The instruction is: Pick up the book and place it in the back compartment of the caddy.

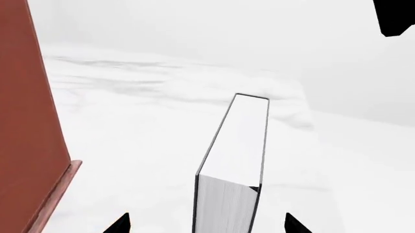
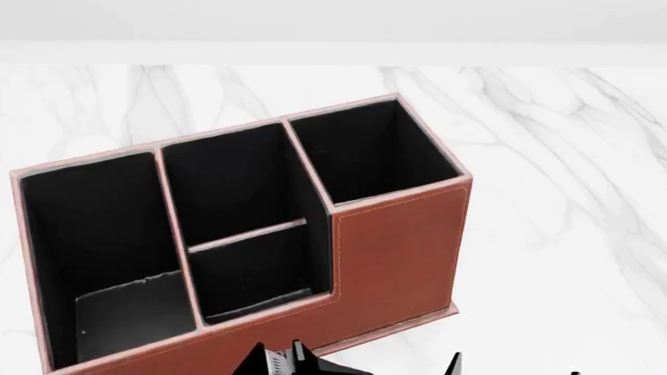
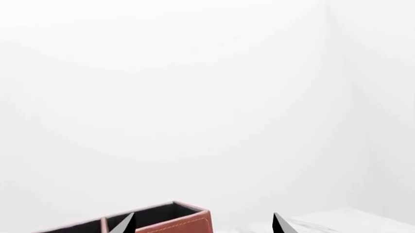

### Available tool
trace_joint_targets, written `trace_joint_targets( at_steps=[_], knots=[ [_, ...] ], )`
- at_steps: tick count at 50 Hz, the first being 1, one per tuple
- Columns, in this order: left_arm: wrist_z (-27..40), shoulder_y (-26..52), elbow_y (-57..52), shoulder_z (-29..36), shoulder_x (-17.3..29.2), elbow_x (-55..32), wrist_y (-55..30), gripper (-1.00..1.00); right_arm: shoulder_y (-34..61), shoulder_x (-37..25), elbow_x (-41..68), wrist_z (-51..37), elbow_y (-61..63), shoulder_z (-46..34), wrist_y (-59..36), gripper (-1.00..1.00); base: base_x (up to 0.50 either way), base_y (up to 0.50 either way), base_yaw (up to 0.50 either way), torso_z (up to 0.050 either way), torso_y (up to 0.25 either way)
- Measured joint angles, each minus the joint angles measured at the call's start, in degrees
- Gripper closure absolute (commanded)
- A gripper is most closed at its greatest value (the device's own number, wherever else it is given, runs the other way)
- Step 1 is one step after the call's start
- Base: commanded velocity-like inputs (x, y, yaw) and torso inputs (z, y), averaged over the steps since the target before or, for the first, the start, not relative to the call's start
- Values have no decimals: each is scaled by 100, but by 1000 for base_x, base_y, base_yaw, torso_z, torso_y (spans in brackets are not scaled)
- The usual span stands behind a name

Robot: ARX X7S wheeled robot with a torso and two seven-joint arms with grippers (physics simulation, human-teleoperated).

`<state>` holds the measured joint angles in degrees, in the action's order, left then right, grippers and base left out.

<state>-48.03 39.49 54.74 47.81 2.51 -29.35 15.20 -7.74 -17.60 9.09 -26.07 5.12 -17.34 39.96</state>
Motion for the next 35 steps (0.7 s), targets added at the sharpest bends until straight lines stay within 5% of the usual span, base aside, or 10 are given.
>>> trace_joint_targets(
  at_steps=[9, 35],
  knots=[
    [28, 211, 456, 389, -144, -327, 180, -100, -12, -21, 14, -16, 35, -3, -2, -100, 0, 0, 0, 0, 0],
    [534, 693, 938, 3179, -243, -2565, 706, -100, -12, -65, 55, -47, 63, -27, 12, -100, 0, 0, 0, 0, 0]
  ],
)
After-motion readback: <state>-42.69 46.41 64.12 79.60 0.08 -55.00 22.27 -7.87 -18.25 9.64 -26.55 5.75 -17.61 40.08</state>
